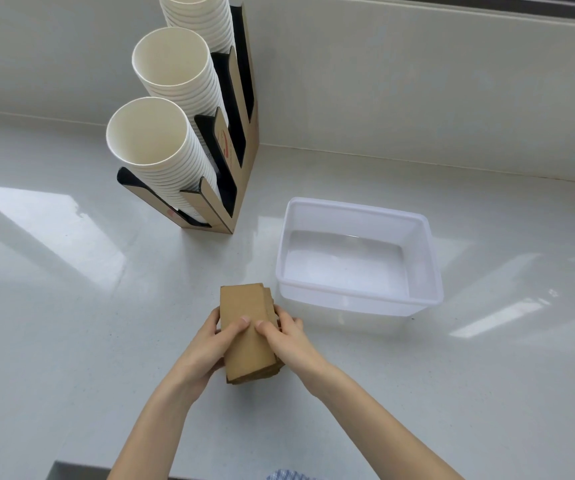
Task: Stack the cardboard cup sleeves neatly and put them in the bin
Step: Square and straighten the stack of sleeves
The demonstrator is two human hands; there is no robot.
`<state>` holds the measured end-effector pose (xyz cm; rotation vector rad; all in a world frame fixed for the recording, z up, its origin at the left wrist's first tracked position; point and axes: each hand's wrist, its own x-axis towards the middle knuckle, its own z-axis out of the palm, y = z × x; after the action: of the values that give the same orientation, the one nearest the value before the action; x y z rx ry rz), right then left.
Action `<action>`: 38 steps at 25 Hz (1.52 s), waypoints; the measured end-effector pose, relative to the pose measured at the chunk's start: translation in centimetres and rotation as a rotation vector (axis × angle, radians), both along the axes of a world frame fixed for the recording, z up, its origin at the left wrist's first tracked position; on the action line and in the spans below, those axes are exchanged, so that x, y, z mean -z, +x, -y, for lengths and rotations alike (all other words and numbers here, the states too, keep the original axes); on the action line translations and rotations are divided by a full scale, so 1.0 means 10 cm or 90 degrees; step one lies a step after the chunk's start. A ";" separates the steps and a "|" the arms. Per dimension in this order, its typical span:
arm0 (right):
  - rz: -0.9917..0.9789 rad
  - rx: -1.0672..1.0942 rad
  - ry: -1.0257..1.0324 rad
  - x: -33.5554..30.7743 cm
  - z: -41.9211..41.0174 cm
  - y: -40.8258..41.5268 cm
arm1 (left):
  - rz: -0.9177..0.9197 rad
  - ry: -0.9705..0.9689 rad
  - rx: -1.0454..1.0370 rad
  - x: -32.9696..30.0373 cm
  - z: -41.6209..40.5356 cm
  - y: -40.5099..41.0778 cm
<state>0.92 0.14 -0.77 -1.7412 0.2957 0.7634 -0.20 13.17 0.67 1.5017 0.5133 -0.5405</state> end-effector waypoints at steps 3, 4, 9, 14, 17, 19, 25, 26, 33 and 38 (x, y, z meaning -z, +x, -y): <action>0.014 0.025 0.050 0.01 0.08 -0.04 | 0.007 -0.023 0.000 0.01 -0.03 -0.02; 0.020 0.034 0.061 0.02 0.10 -0.06 | 0.007 -0.025 0.006 0.01 -0.03 -0.03; 0.027 0.058 0.113 0.00 0.18 -0.10 | 0.012 -0.066 -0.005 0.04 -0.02 -0.06; 0.005 0.021 0.129 -0.02 0.32 -0.14 | 0.048 -0.046 0.047 0.06 -0.04 -0.10; 0.025 -0.054 0.131 -0.05 0.43 -0.19 | 0.080 -0.027 0.108 0.05 -0.07 -0.17; 0.067 -0.090 0.123 -0.09 0.49 -0.20 | 0.103 -0.012 0.160 0.03 -0.07 -0.20; 0.245 -0.116 0.043 -0.11 0.67 -0.25 | 0.223 0.057 0.207 0.01 0.10 -0.22; 0.264 -0.112 0.024 -0.09 0.71 -0.27 | 0.254 0.080 0.221 0.02 0.14 -0.22; 0.282 -0.077 -0.031 0.04 0.84 -0.43 | 0.293 0.150 0.355 0.18 0.35 -0.21; 0.305 -0.088 -0.029 0.01 0.81 -0.36 | 0.301 0.147 0.365 0.08 0.32 -0.12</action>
<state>-2.66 -7.92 -0.88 -1.9397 -0.1347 0.4172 -1.35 9.96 -0.13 1.9344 -0.2449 -0.5488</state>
